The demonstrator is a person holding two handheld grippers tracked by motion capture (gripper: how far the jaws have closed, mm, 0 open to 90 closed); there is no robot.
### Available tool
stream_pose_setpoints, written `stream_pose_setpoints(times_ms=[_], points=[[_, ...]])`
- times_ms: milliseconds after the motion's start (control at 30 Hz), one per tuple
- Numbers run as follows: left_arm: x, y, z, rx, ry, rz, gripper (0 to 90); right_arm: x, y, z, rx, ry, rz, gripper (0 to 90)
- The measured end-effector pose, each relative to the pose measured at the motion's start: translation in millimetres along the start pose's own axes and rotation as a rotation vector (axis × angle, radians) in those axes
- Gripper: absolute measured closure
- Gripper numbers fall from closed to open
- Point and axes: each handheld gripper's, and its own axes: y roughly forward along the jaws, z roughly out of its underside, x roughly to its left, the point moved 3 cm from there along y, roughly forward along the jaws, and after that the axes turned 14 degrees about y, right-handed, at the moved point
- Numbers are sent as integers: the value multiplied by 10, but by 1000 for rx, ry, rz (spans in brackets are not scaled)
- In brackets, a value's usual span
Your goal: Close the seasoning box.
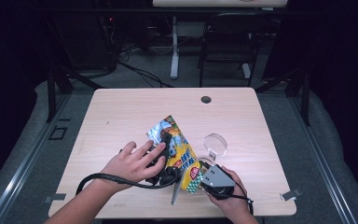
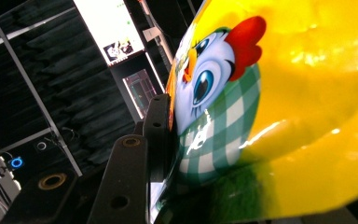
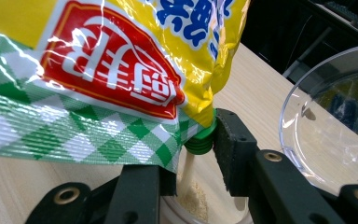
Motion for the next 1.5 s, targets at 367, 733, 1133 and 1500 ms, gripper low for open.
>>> stream_pose_setpoints(times_ms=[367, 733, 1133, 1500], points=[[2, 2, -2, -2, -1, 0, 679, -5, -4, 1, 3, -1, 0, 709], [4, 4, -10, -11, -8, -7, 679, -5, -9, 5, 2, 3, 0, 709], [7, 1, -10, -12, -5, -9, 678, -4, -8, 6, -1, 4, 0, 709], [13, 1, -12, -14, -7, -8, 678, -7, -11, 8, 1, 5, 0, 709]])
